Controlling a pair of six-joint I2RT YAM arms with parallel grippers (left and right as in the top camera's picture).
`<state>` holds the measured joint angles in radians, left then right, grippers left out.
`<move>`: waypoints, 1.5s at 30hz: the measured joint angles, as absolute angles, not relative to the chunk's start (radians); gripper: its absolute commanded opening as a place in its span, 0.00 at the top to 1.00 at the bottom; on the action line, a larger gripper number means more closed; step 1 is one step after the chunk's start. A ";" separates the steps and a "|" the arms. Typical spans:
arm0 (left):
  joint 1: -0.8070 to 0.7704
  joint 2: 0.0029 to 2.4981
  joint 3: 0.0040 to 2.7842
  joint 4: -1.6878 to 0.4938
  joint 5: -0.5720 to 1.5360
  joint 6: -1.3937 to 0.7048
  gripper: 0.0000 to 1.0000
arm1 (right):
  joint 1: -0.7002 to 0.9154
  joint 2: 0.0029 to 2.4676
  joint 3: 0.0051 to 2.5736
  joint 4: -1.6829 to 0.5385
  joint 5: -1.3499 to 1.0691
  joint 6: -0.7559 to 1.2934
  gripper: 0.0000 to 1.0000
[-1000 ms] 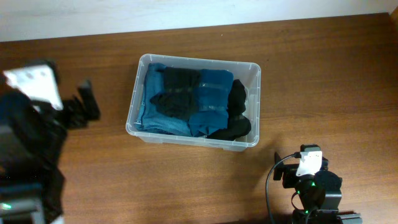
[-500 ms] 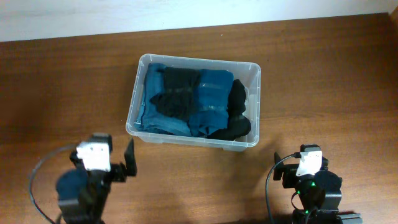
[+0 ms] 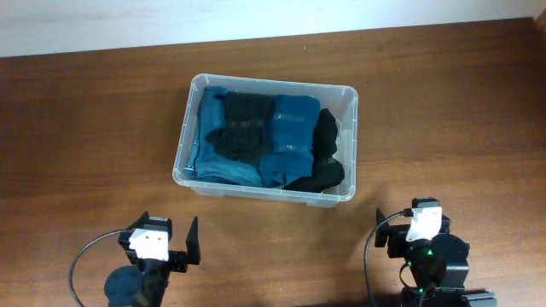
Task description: Pack container
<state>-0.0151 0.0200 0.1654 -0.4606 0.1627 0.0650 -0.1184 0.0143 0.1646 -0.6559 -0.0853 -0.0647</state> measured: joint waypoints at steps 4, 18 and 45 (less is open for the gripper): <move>-0.015 0.017 0.147 -0.457 0.164 0.065 0.00 | -0.118 0.014 0.165 -0.656 -0.085 -0.064 0.02; -0.015 0.017 0.146 -0.451 0.166 0.065 0.00 | -0.118 0.014 0.165 -0.656 -0.085 -0.065 0.01; -0.015 0.017 0.146 -0.451 0.166 0.065 0.00 | -0.118 0.014 0.165 -0.656 -0.085 -0.065 0.01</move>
